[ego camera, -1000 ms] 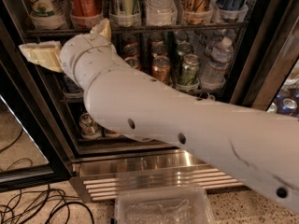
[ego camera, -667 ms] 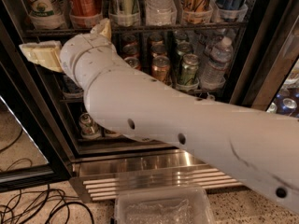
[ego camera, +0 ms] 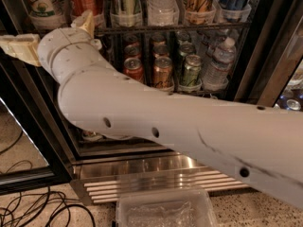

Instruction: Pick 7up can from top shelf of fridge

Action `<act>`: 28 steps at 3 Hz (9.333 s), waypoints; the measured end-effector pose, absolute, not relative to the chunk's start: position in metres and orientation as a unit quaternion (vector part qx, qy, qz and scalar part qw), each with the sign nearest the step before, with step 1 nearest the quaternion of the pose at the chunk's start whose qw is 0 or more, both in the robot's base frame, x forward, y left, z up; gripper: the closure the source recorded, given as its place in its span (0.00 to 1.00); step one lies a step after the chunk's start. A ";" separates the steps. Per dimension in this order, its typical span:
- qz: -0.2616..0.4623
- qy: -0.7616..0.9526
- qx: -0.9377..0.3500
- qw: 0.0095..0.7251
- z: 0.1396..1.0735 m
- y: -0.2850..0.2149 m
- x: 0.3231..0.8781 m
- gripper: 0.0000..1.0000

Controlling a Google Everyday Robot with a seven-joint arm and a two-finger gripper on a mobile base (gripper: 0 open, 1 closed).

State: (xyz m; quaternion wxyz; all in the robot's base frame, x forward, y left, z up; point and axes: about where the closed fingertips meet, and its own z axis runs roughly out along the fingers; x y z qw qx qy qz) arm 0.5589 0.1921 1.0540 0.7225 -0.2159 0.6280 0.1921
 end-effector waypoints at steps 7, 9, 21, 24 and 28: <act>0.106 0.600 -0.149 0.779 1.092 0.220 0.564 0.16; 0.092 0.607 -0.146 0.775 1.085 0.219 0.564 0.22; 0.100 0.576 -0.165 0.794 1.099 0.253 0.661 0.97; 0.168 0.558 -0.122 0.804 1.135 0.209 0.594 1.00; 0.436 0.578 -0.205 0.659 1.058 0.205 0.557 1.00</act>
Offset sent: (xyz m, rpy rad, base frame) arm 0.0333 0.0207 0.0219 0.0100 -0.1071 -0.2937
